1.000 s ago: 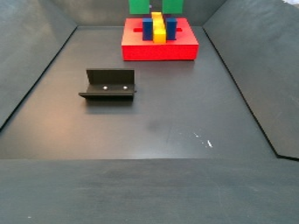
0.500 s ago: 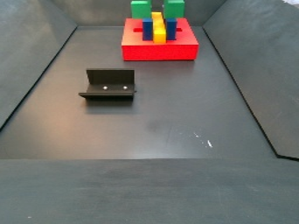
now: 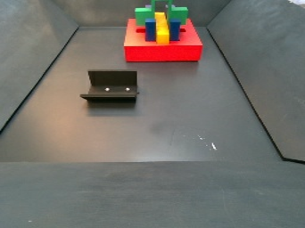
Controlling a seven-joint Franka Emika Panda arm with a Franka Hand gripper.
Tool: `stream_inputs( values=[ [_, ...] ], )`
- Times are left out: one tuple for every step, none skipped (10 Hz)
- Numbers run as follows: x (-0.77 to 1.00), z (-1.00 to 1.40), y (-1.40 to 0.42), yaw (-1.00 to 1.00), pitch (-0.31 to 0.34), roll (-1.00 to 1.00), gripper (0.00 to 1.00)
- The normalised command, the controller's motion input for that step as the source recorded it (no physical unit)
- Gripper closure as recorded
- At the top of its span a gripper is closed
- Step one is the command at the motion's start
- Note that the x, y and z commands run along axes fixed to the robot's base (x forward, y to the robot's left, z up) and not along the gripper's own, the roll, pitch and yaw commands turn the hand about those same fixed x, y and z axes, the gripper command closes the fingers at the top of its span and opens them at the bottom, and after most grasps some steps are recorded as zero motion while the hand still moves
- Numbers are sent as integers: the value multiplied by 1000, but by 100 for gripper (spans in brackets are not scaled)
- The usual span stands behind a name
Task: Pick up the green object. Move up. Move to above the board. Insert the green object.
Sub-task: Insert the green object.
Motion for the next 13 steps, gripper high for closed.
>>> stream_inputs(
  values=[
    [0, -169, 0, 43, -60, 0, 100],
    [6, -146, -3, 14, -64, 0, 100],
    [40, -149, -23, 0, -70, 0, 100],
    [54, -129, -37, 0, -61, 0, 100],
    [49, -106, -100, 0, -51, 0, 100],
    [103, -117, -91, 0, -44, 0, 100],
    [120, -149, -9, 0, -43, 0, 100],
    [143, -169, 0, 0, -43, 0, 100],
    [137, -166, 0, 0, -43, 0, 100],
    [114, -137, 0, 0, -36, 0, 100],
    [66, -97, 14, 0, -16, 20, 100],
    [0, -37, 37, 0, 0, 61, 100],
    [0, -14, 97, 0, 0, 80, 100]
  ],
)
